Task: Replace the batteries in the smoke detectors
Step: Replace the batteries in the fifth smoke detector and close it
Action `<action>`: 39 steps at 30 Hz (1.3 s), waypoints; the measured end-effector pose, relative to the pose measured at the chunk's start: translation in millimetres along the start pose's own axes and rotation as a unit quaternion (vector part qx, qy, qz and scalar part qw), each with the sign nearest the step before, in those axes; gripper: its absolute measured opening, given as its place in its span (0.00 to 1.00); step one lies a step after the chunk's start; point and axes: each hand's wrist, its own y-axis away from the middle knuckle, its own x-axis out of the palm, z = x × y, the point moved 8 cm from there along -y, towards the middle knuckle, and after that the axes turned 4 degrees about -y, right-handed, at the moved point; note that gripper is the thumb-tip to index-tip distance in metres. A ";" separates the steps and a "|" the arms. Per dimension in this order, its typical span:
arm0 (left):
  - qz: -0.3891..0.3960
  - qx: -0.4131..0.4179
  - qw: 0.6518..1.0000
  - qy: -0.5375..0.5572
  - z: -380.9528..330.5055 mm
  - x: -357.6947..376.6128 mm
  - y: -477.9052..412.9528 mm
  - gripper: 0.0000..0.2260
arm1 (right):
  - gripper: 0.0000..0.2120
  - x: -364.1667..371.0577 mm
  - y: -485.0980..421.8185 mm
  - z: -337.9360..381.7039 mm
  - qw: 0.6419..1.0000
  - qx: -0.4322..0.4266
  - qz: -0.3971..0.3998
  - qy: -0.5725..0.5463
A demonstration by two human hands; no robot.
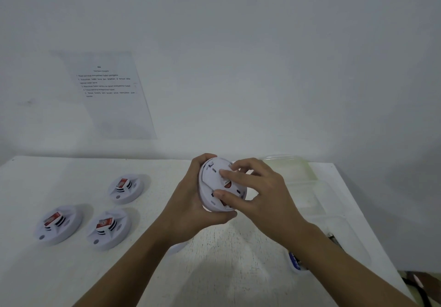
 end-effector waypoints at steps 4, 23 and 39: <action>-0.023 0.017 0.999 -0.043 -9.4 -4.0 0.2 0.42 | 0.26 5.0 -1.4 -3.5 0.999 0.038 0.029 -0.018; -0.002 0.017 1.000 -0.026 -4.7 -4.3 -3.2 0.38 | 0.22 0.3 -5.7 5.4 0.997 0.058 0.031 -0.040; -0.023 -0.006 1.000 0.009 4.7 1.6 -4.9 0.38 | 0.27 -4.8 -9.2 -2.4 0.987 0.158 0.010 -0.009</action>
